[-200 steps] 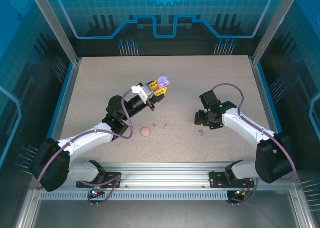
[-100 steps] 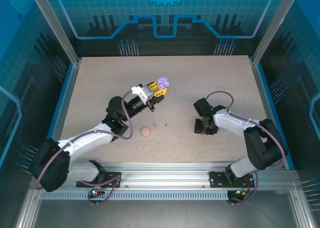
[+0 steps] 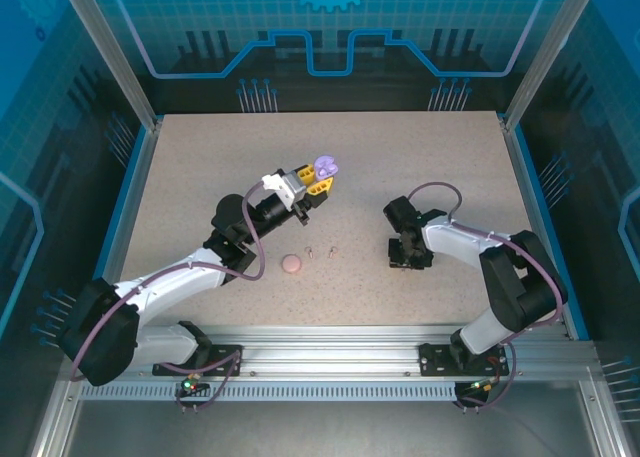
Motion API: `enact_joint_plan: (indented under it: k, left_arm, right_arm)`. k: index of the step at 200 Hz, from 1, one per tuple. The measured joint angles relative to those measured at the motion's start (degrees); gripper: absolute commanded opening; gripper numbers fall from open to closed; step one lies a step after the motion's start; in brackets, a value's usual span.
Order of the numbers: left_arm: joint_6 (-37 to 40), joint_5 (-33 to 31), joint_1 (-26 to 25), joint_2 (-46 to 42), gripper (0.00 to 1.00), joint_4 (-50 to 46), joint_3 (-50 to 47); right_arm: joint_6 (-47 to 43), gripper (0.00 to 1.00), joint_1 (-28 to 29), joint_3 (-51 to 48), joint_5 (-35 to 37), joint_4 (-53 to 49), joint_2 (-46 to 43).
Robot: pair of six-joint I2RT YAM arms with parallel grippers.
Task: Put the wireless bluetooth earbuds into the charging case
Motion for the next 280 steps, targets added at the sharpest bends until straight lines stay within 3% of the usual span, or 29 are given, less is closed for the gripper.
enact_joint_plan:
  k: [153, 231, 280]
  left_arm:
    - [0.0, 0.0, 0.0, 0.0, 0.00, 0.0, 0.0]
    - [0.0, 0.0, -0.2, 0.0, 0.00, 0.0, 0.0]
    - [-0.3, 0.0, -0.5, 0.0, 0.00, 0.0, 0.0]
  right_arm:
    - [0.1, 0.16, 0.3, -0.3, -0.5, 1.1, -1.4]
    - [-0.4, 0.17, 0.3, 0.3, -4.1, 4.1, -18.5]
    - [-2.7, 0.17, 0.3, 10.5, -7.6, 5.8, -25.4]
